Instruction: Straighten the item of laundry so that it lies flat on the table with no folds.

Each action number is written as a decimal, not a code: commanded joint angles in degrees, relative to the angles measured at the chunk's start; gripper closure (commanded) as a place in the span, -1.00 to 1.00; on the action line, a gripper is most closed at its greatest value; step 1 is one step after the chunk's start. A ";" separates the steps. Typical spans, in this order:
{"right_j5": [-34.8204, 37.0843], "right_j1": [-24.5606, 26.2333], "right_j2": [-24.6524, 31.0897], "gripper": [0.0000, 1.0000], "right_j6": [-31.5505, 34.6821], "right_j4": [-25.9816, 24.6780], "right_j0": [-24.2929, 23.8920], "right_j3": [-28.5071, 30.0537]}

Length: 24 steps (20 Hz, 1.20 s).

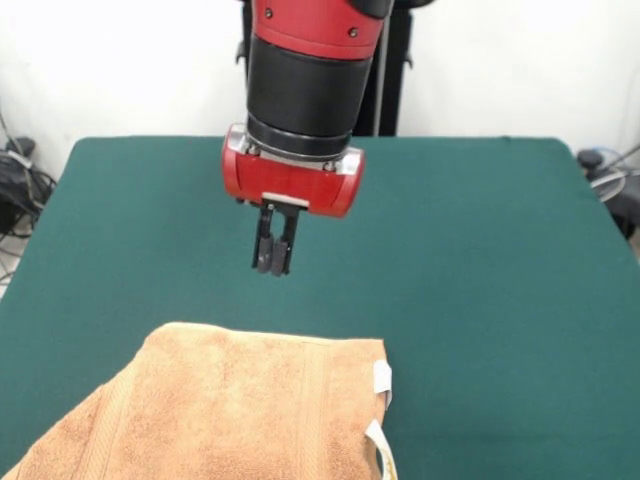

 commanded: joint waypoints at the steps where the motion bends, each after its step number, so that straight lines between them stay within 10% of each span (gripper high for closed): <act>1: -2.29 3.02 1.33 1.00 12.10 2.08 -0.59 7.07; 24: 1.62 10.27 -1.57 1.00 10.73 1.47 1.38 -3.38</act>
